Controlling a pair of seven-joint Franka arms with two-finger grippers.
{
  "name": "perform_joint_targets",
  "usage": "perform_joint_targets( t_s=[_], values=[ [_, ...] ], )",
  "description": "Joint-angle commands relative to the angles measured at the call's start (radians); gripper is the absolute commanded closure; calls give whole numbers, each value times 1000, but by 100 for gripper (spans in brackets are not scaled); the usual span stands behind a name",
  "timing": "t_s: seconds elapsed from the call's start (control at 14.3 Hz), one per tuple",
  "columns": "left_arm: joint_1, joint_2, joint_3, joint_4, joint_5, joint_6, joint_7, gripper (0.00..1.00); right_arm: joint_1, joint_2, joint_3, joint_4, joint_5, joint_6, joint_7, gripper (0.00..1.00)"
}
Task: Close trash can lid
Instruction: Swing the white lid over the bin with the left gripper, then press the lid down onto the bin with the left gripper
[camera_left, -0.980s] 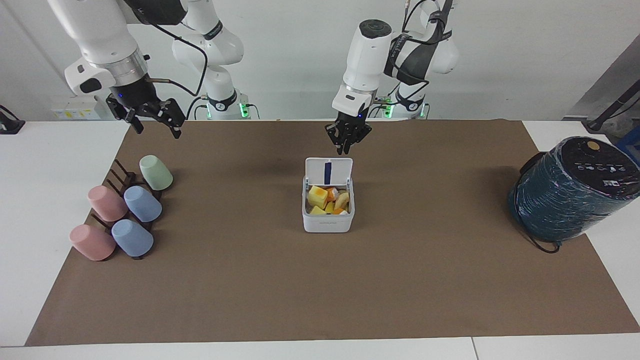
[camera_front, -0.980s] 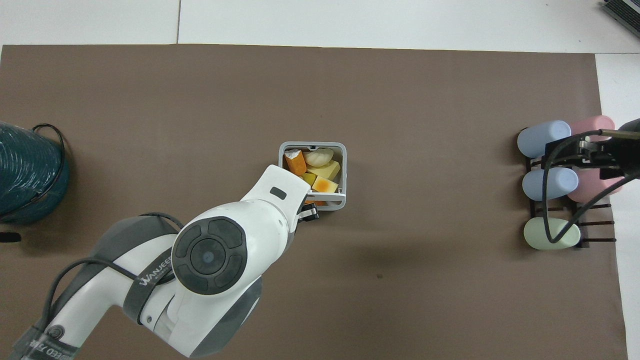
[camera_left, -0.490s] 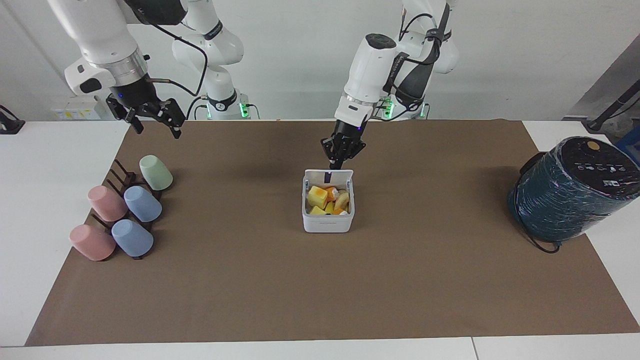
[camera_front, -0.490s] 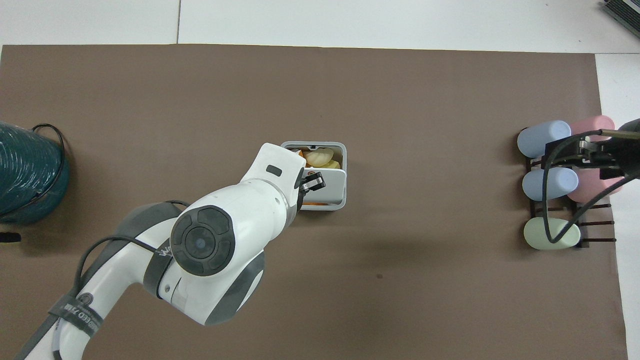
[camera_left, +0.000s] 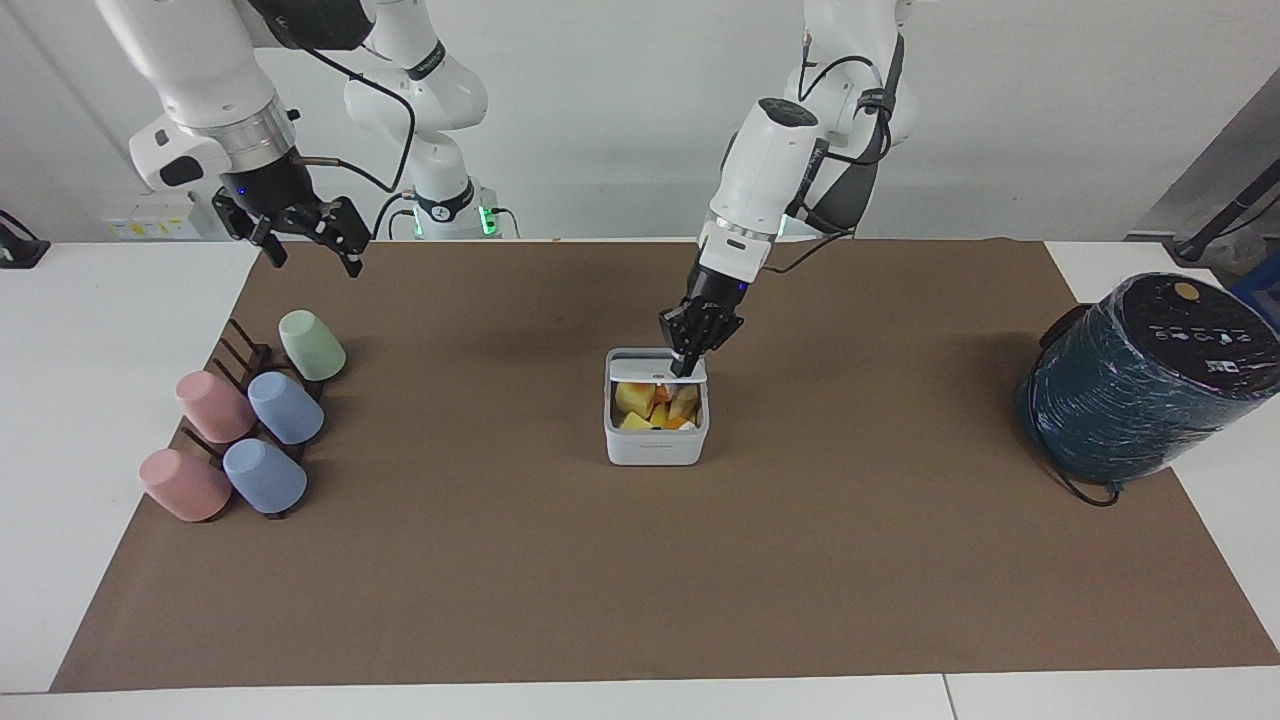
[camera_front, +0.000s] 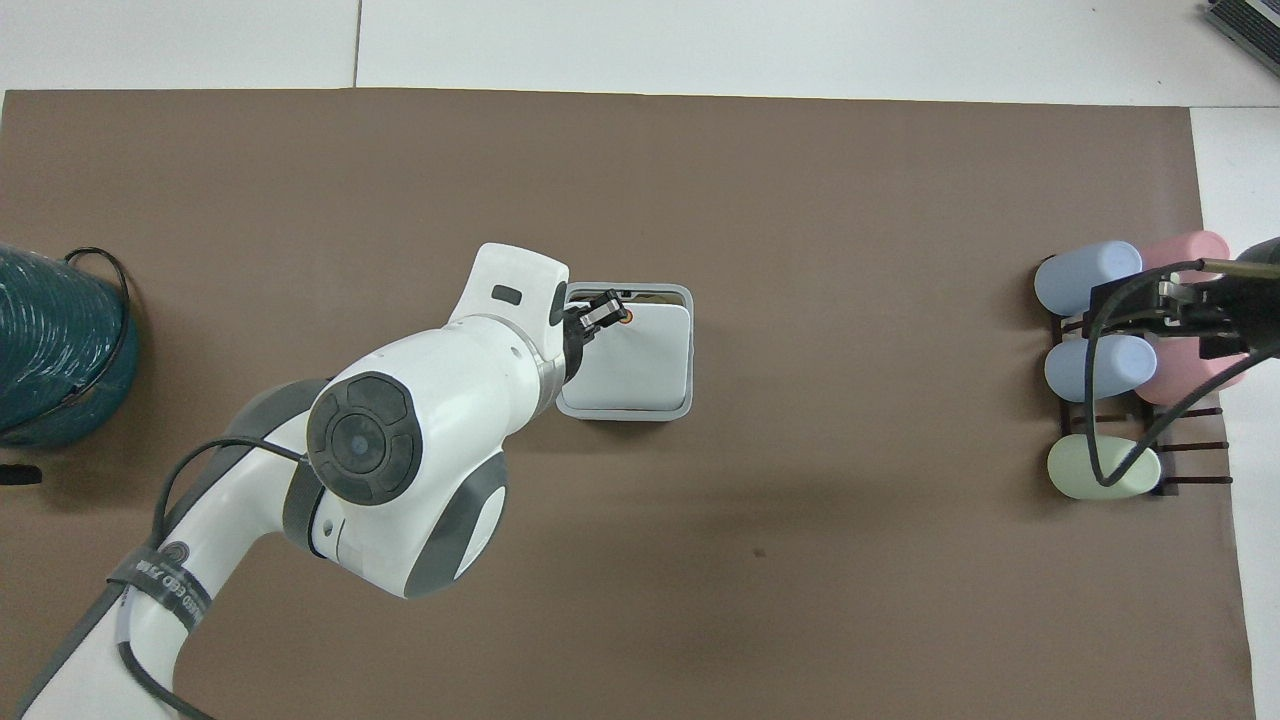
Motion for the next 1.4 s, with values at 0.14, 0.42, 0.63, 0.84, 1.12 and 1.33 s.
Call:
perform_joint_targets(
  t_s=[0.14,0.42,0.63,0.84,1.12,1.33],
  values=[
    [-2,38,-3,18,-19,27,-4,88,2,-16,-8,-12,13,-11,-25,0],
    [-7,88,-3,22,-17,67,-5,88,1,-16,-8,-12,13,-10,-25,0],
    [-10,130,-3,52,-17,87,-7,87,1,-16,-8,-12,13,-10,-25,0],
    [-13,134,-3,52,-17,87,-7,87,2,-16,-8,-12,13,-11,-25,0],
    [-22,165,-5,53,-17,90,-2,87,1,-16,-8,-12,13,-10,-25,0],
    [-33,179,-5,52,-17,89,1,88,2,-16,-8,-12,13,-10,-25,0]
  ],
)
